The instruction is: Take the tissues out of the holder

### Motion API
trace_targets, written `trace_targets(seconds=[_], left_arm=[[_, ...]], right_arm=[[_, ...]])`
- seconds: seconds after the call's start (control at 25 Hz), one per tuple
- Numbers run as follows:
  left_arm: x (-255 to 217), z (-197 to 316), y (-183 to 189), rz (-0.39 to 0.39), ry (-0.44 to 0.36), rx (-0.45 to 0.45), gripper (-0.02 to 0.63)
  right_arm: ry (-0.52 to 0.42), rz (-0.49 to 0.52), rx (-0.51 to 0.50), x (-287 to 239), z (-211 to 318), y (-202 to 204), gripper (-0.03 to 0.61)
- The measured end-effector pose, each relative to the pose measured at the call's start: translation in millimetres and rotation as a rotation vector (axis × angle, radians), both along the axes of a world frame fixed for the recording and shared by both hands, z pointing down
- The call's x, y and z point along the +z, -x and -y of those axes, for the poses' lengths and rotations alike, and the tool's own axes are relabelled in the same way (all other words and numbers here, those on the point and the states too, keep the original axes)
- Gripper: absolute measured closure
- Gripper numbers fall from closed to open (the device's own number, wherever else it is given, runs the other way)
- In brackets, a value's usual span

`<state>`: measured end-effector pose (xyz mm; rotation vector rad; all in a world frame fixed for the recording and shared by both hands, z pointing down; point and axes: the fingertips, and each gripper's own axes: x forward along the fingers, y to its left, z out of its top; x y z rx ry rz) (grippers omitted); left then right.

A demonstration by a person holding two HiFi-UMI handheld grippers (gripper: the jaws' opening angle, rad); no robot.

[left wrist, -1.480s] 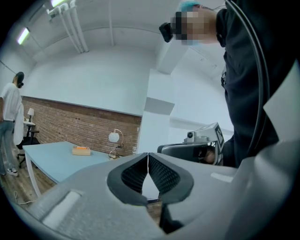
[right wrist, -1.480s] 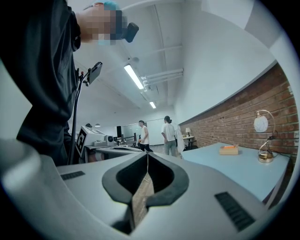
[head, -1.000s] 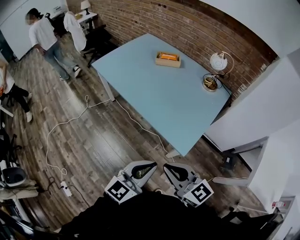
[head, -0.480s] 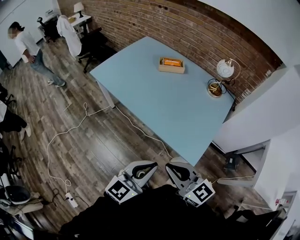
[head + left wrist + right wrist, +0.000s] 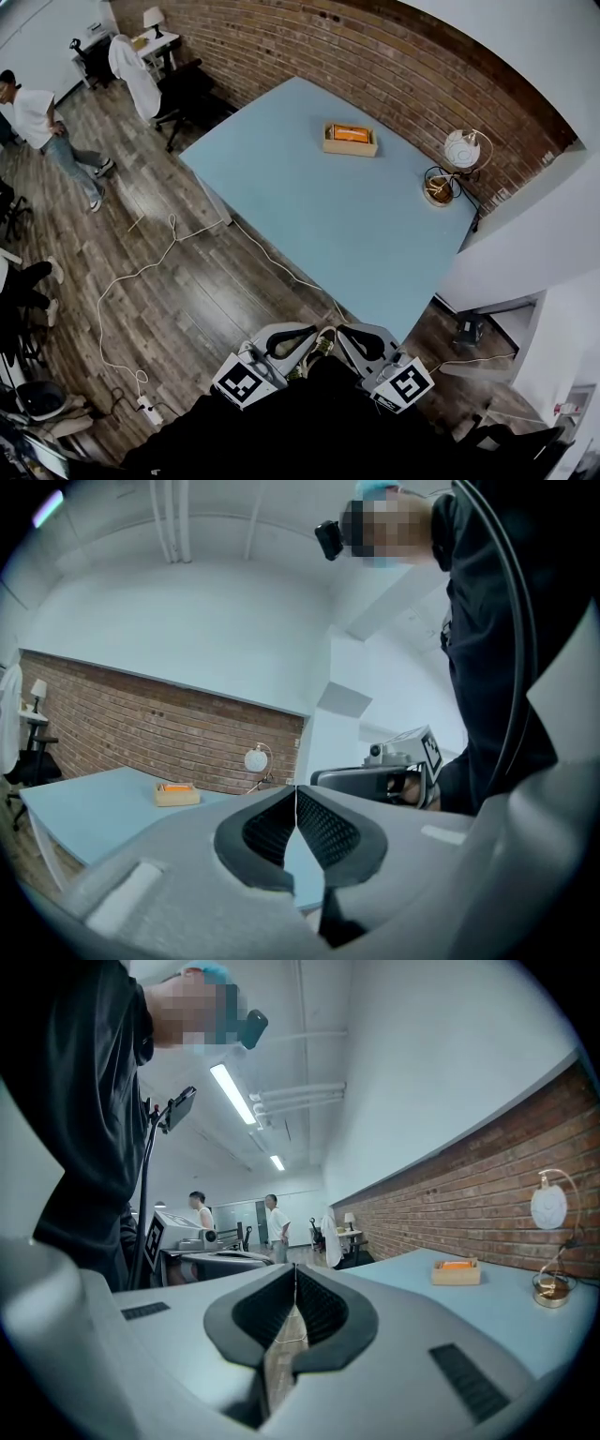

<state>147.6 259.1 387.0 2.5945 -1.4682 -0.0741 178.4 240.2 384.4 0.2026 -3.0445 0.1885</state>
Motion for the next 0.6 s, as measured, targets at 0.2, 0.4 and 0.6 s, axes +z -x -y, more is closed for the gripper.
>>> trace_targets(seconds=[0.2,0.4,0.6], left_arm=[[3,35,15,0.008,0.001,-0.008,0.603],[0,74,29,0.025,0.002,-0.015,0.603],[-2,115,38,0.028,0.012,-0.02,0.603]], right_arm=[[0.0,0.003,-0.008,4,36,15,0.572],[-0.003,0.013,-0.023,1,77,30,0.572],[-0.006,0.024,-0.029,-3,116,39,0.571]])
